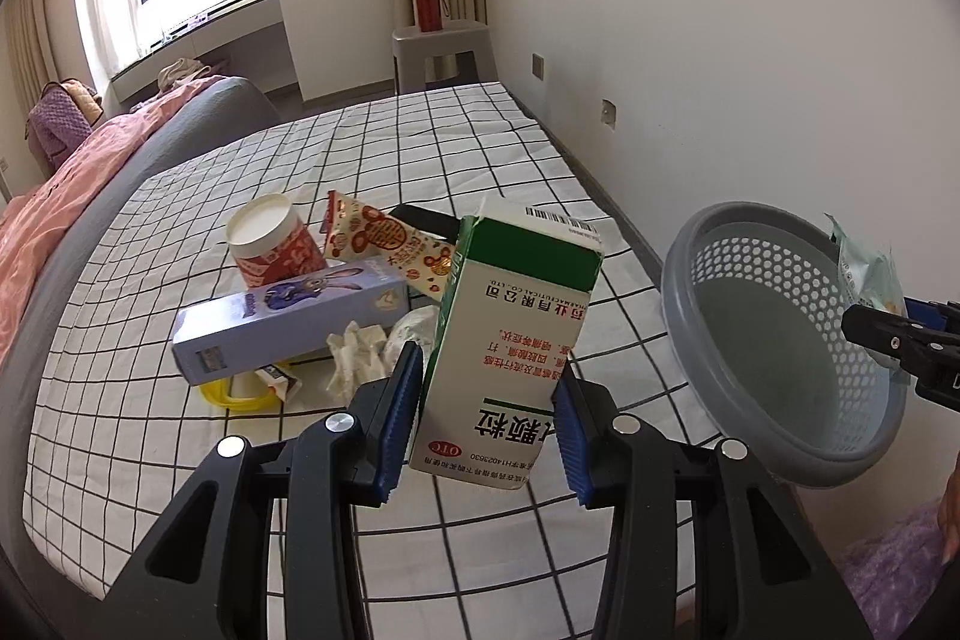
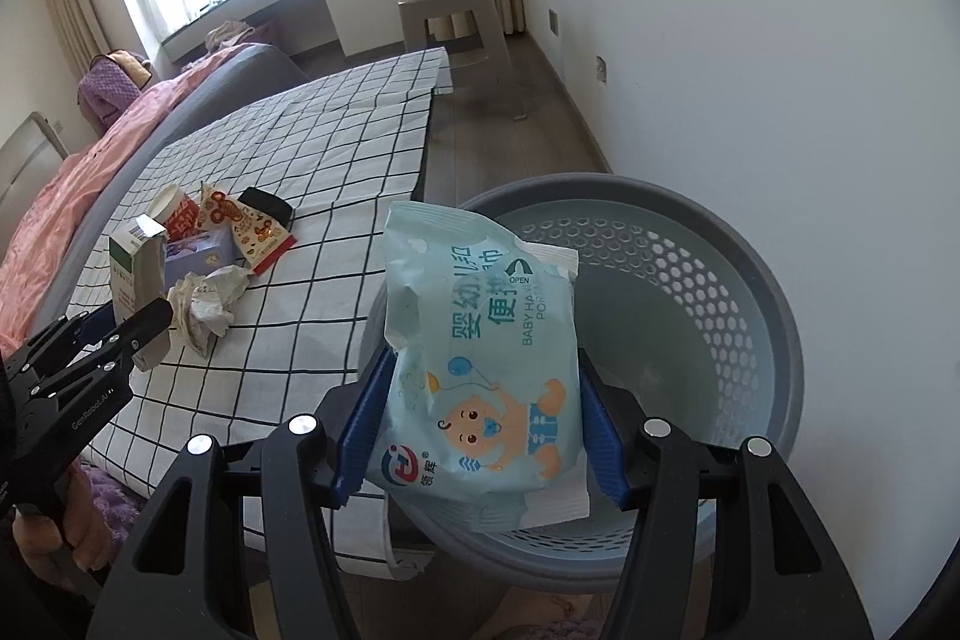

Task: Collect trash
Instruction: 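Carry both items over the grey wastebasket and open both tools to drop them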

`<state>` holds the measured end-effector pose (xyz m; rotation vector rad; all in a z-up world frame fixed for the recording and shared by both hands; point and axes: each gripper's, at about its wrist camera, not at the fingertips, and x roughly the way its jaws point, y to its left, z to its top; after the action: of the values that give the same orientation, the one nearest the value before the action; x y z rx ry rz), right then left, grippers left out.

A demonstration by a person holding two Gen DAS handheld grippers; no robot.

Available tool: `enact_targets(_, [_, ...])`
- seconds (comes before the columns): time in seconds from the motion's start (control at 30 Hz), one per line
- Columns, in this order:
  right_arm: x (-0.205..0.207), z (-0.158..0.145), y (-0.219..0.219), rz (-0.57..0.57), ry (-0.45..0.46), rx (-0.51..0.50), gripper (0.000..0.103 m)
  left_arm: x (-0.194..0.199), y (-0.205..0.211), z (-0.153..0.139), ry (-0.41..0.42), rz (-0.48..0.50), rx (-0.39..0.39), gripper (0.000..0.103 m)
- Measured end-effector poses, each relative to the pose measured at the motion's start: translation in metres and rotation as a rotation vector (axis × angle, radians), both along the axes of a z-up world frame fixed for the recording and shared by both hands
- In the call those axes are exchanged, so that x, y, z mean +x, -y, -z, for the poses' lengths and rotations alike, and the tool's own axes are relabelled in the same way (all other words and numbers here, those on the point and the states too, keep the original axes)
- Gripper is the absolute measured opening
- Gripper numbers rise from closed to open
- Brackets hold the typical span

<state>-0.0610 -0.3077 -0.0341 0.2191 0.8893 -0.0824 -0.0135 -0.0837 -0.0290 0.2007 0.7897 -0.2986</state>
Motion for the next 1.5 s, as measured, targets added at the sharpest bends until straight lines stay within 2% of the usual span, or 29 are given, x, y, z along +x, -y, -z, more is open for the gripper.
enact_targets(0.2, [-0.009,0.006,0.030,0.056,0.002,0.024,0.057,-0.001,0.033,-0.001,-0.011,0.076,0.004,0.040])
enact_targets(0.47, [-0.010,0.012,0.049,0.098,0.000,0.016,0.057,0.006,0.073,-0.006,-0.014,0.155,0.020,0.041])
enact_targets(0.7, [-0.010,0.015,0.067,0.157,-0.006,0.031,0.058,0.013,0.108,-0.012,-0.007,0.234,0.002,0.041])
enact_targets(0.93, [-0.006,0.019,0.073,0.174,-0.017,0.044,0.058,0.016,0.143,0.005,-0.079,0.313,-0.012,0.041])
enact_targets(1.13, [-0.002,0.021,0.074,0.187,-0.029,0.047,0.059,0.019,0.156,0.015,-0.130,0.351,-0.022,0.041])
enact_targets(1.17, [-0.002,0.021,0.075,0.192,-0.031,0.046,0.059,0.020,0.157,0.016,-0.134,0.354,-0.025,0.042])
enact_targets(1.23, [-0.002,0.021,0.079,0.202,-0.031,0.045,0.060,0.020,0.158,0.016,-0.134,0.355,-0.026,0.051])
enact_targets(1.27, [-0.002,0.021,0.080,0.207,-0.031,0.046,0.066,0.020,0.158,0.016,-0.131,0.353,-0.025,0.054])
enact_targets(1.3, [-0.002,0.021,0.081,0.213,-0.029,0.046,0.074,0.020,0.157,0.016,-0.127,0.351,-0.024,0.062])
enact_targets(1.33, [-0.003,0.021,0.083,0.219,-0.025,0.046,0.077,0.020,0.157,0.016,-0.121,0.347,-0.025,0.066])
enact_targets(1.5, [-0.006,0.021,0.084,0.224,-0.024,0.052,0.079,0.022,0.155,0.015,-0.116,0.331,-0.030,0.067])
